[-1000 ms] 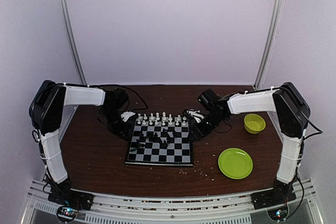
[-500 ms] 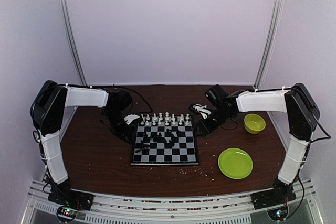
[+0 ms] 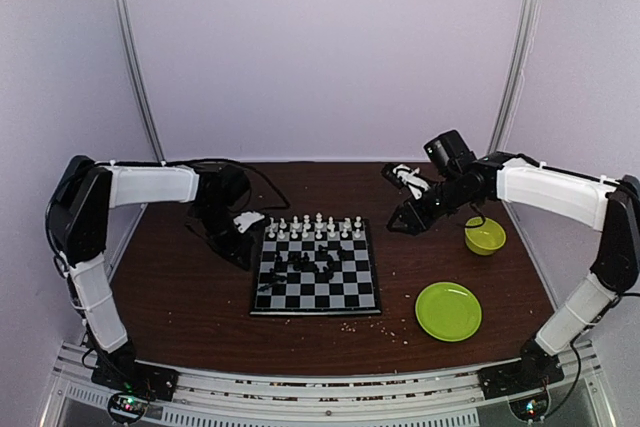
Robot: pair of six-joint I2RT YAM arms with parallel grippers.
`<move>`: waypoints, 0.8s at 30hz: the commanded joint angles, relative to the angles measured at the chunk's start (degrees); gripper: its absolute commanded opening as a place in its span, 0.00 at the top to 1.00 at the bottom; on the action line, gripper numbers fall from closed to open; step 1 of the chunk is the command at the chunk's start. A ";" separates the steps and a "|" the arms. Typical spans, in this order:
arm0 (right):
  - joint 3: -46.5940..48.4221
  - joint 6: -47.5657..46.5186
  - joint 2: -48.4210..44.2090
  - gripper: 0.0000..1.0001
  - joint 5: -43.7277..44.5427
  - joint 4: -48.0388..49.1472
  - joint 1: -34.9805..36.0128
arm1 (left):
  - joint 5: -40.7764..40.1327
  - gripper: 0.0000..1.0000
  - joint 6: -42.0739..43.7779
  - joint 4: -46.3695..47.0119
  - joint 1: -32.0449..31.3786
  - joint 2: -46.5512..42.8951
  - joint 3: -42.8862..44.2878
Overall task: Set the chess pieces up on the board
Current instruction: Position the chessboard at the center of the board, then pick up the queen from h7.
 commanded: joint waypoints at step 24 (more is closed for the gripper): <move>-24.16 -15.27 -27.26 0.50 -2.97 10.95 -5.97 | -11.77 0.56 -2.63 33.21 -16.72 -25.54 -24.76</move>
